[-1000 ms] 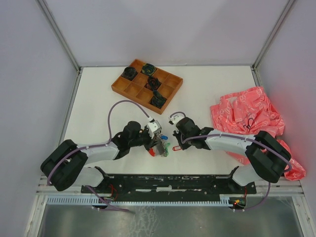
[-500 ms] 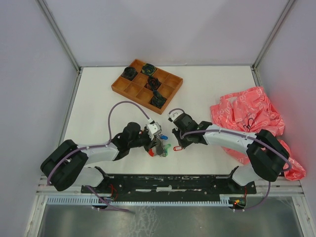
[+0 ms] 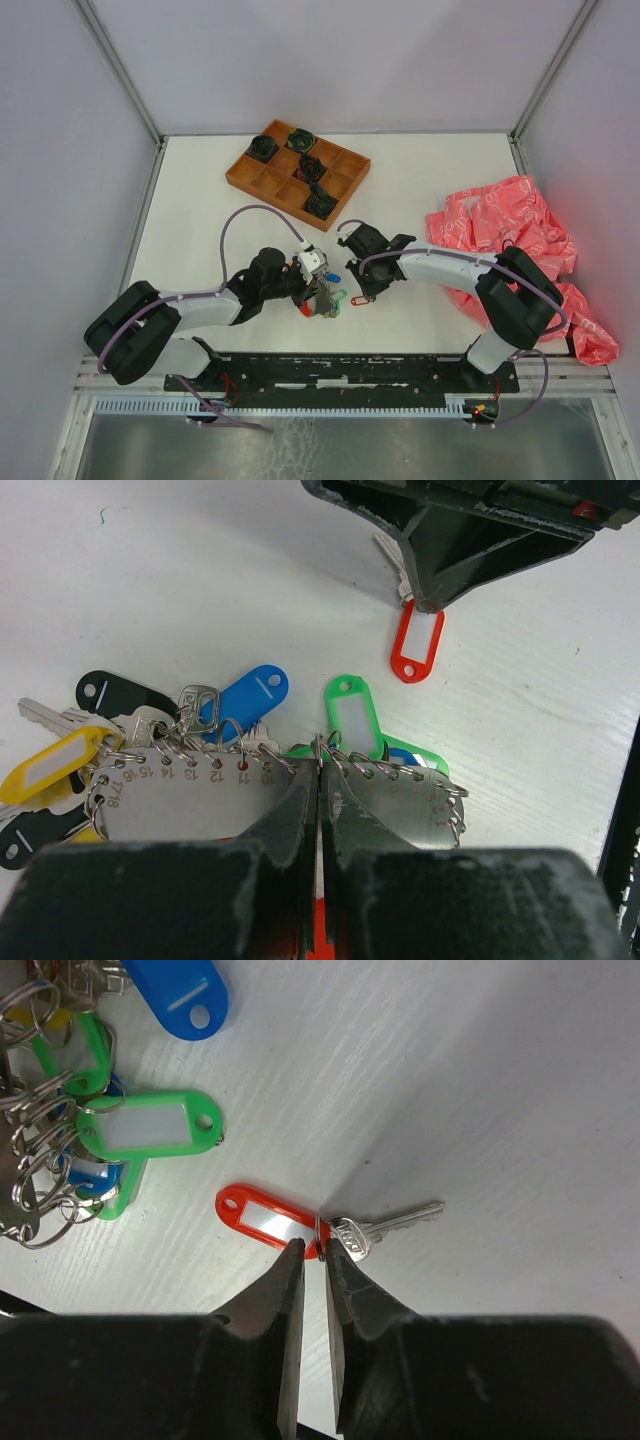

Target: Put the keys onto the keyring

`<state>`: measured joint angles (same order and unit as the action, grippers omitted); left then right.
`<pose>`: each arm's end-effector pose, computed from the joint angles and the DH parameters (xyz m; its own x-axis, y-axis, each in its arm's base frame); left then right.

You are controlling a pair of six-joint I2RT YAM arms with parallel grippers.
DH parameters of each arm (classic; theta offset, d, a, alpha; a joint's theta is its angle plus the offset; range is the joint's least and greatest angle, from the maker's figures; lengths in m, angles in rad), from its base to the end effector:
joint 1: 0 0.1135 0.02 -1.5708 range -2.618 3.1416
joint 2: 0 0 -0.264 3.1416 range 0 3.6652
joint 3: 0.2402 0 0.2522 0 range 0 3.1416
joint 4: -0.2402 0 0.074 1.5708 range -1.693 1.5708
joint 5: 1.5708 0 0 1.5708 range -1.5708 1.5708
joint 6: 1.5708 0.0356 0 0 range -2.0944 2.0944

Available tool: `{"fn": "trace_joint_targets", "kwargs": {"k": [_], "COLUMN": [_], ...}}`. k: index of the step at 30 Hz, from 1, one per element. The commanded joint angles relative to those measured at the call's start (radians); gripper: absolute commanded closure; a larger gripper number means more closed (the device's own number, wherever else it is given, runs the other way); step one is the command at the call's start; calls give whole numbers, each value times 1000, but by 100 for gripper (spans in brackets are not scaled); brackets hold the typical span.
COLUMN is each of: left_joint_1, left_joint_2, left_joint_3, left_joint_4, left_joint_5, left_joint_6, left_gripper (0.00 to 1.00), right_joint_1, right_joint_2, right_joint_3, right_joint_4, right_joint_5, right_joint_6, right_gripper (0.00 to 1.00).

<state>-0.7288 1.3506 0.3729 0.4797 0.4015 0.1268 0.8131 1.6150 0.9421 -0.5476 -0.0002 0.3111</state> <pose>0.1719 -0.1721 0.1505 -0.2435 0.3735 -0.8951 0.9072 0.4141 -0.0741 0.2050 0.2166 0.1685 -0.8369 -0.4392 -0.3267 -0.4940 0.8631 0.1052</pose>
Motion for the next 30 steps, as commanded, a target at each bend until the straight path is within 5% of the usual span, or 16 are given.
{"fn": "trace_joint_targets", "kwargs": {"k": [1,13,21,30], "left_joint_1": [-4,-4,-4,-4], "left_joint_2": [2,-15,-44,-95], "left_joint_3": [18,15,-6,-50], "left_joint_4": [45,42,79,145], "left_joint_5": [-2,-16,-48,-87], "left_joint_6": [40,37,17,-4], "left_gripper": [97,97,97,97], "right_joint_1": [-3,-4,-4,-3], "right_joint_2": [27,-31,-252,-290], "right_joint_3": [69,16,-265,-521], "right_joint_4": [-26,56,543,1123], "right_joint_5": [3,68,171,227], "right_joint_6": [-11,-19,-59,-145], "right_gripper": [79,99,99,99]}}
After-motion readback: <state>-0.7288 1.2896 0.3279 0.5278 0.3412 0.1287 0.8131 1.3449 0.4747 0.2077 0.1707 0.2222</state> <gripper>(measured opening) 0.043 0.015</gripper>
